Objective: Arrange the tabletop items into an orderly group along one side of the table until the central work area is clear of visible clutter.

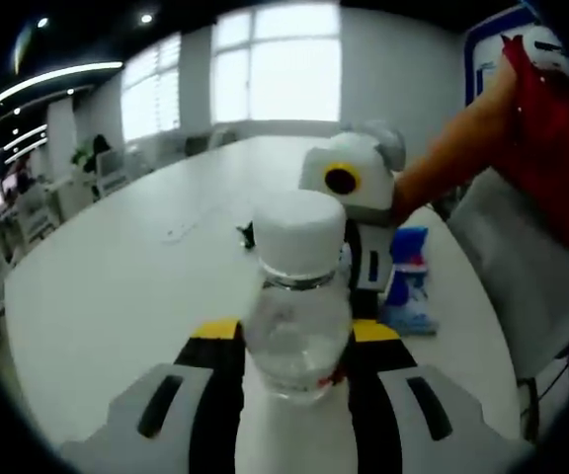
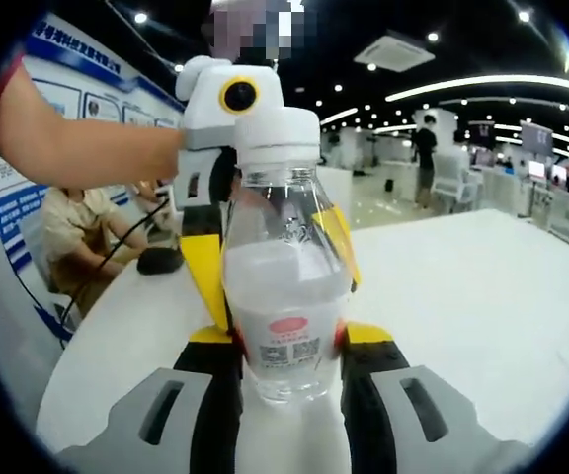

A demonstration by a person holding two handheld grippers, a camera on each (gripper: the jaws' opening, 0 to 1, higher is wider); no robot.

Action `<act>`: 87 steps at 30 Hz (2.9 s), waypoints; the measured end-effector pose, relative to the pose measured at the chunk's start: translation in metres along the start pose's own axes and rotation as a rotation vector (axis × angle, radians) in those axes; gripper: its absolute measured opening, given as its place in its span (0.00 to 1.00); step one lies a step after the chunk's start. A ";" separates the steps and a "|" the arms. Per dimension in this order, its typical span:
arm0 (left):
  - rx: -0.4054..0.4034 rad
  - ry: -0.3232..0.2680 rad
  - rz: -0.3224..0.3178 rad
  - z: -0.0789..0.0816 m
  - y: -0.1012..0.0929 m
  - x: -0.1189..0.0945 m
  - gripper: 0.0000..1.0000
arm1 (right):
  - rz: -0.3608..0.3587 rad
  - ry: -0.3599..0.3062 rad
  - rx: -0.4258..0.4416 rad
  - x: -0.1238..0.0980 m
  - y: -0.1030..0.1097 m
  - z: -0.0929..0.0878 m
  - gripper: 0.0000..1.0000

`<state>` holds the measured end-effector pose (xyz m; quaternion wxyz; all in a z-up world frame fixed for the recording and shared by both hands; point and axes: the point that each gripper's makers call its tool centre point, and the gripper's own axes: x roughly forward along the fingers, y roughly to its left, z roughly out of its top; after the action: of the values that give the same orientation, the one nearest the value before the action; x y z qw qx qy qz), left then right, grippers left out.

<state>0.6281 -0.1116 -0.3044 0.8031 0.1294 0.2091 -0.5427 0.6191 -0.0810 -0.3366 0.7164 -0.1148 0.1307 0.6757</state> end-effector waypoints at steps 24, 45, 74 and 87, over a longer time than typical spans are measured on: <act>-0.013 0.024 0.005 -0.003 -0.003 0.000 0.44 | -0.044 0.055 -0.034 0.000 -0.003 -0.003 0.41; -0.091 0.074 0.003 -0.012 -0.014 0.001 0.84 | -0.034 0.095 -0.022 -0.006 -0.002 -0.008 0.75; -0.150 0.088 0.042 0.001 -0.029 -0.021 0.99 | -0.009 0.094 -0.043 -0.043 0.009 0.017 0.99; -0.187 0.035 0.103 0.008 -0.056 -0.050 0.98 | 0.001 0.059 -0.077 -0.092 0.031 0.040 0.99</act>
<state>0.5619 -0.0950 -0.2724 0.8349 0.0738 0.2657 -0.4764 0.5844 -0.1522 -0.2671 0.7069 -0.1623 0.1255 0.6769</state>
